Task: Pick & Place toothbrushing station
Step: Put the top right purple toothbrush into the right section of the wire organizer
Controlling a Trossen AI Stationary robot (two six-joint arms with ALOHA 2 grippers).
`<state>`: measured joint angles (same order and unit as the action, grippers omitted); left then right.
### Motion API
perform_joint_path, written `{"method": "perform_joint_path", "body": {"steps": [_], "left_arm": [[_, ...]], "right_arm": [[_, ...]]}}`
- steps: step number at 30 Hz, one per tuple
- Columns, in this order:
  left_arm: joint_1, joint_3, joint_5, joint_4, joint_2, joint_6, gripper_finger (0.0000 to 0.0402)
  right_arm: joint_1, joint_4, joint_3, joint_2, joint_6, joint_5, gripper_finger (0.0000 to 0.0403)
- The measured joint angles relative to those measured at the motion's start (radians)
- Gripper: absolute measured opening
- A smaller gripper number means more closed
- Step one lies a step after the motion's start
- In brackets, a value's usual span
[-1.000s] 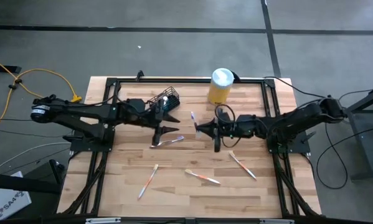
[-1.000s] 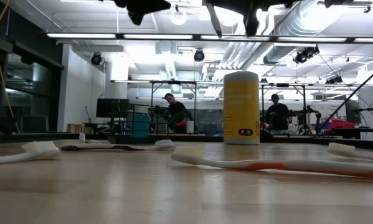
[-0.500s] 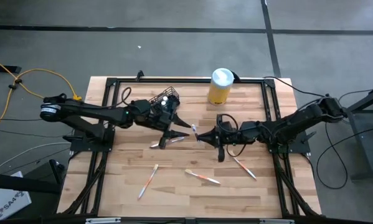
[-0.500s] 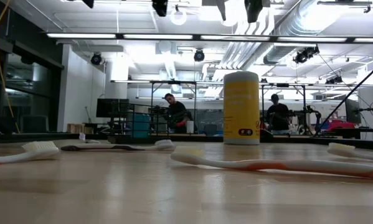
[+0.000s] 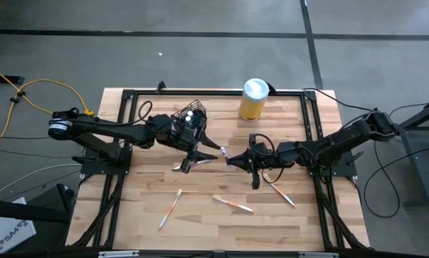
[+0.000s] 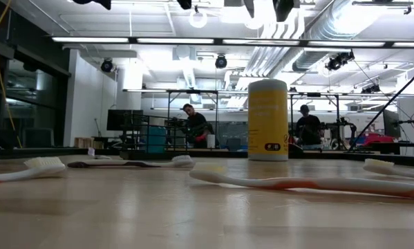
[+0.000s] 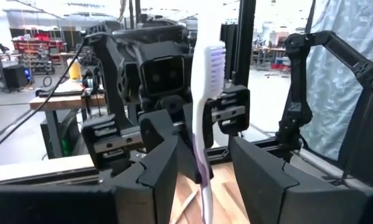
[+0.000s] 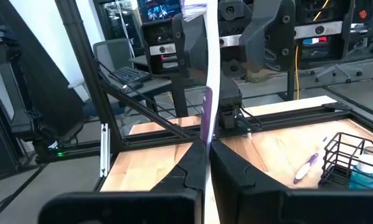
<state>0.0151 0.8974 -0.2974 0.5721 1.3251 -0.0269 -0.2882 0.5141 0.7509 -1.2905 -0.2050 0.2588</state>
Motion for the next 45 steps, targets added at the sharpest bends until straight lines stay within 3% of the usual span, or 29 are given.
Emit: {"method": "perform_joint_path", "body": {"steps": [15, 25, 35, 41, 45], "left_arm": [[0.0, 0.0, 0.005, 0.052, 0.045, -0.011, 0.0145], [0.0, 0.0, 0.056, 0.07, 0.054, -0.019, 0.0142], [0.0, 0.0, 0.064, 0.073, 0.054, -0.023, 0.0101], [0.0, 0.001, 0.066, 0.072, 0.054, -0.032, 0.0097], [0.0, 0.001, 0.067, 0.028, 0.049, -0.05, 0.0097]], "right_arm": [[0.029, 0.157, 0.0, -0.109, 0.029, -0.023, 0.0004], [0.034, 0.156, 0.0, -0.109, 0.027, -0.017, 0.0004], [0.033, 0.134, 0.0, -0.109, 0.018, 0.005, 0.0004], [0.033, 0.118, 0.0, -0.109, 0.015, 0.007, 0.0004], [0.025, 0.089, 0.0, -0.109, 0.015, 0.057, 0.0004]]}}
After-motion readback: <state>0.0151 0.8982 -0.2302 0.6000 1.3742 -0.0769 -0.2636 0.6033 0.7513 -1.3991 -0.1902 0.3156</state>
